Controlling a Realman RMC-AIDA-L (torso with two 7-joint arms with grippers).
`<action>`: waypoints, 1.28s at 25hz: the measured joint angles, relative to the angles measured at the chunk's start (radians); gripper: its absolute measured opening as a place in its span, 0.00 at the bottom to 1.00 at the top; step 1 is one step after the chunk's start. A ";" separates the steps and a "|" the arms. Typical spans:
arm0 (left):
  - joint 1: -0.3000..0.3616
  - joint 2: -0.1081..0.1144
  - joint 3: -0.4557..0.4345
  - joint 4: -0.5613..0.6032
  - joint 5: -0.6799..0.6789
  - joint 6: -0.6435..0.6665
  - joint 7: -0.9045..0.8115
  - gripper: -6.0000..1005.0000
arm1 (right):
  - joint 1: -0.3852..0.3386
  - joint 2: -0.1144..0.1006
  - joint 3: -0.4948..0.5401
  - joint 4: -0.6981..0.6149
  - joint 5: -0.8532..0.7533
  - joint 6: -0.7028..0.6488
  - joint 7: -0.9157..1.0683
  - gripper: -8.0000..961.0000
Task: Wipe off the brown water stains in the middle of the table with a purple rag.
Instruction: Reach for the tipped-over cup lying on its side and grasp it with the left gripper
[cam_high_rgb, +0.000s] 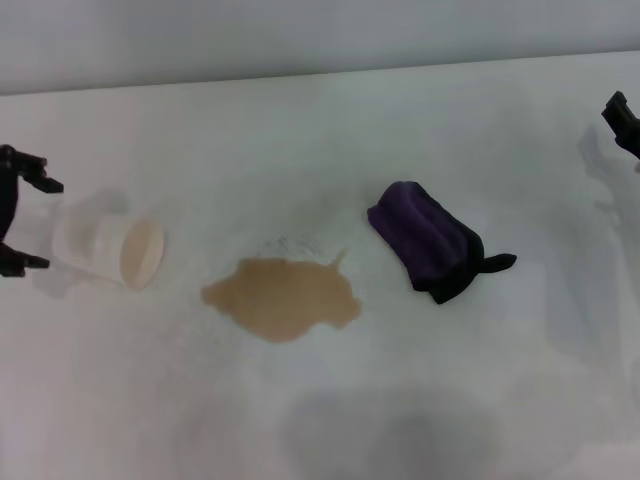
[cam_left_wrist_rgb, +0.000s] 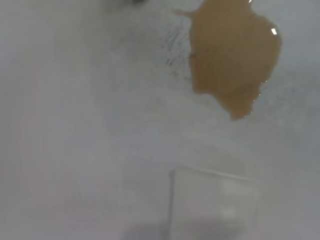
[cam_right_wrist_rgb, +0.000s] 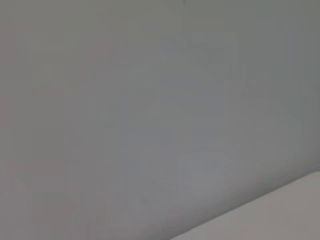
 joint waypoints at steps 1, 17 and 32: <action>0.004 -0.005 0.000 -0.011 0.000 -0.016 0.007 0.88 | -0.001 0.000 0.000 0.001 0.000 0.000 0.000 0.89; 0.000 -0.056 -0.097 -0.266 -0.025 -0.285 0.248 0.88 | -0.004 0.000 0.000 0.019 0.000 -0.006 0.000 0.89; 0.000 -0.081 -0.131 -0.306 -0.054 -0.296 0.329 0.88 | -0.004 0.001 0.000 0.031 -0.001 -0.006 0.000 0.89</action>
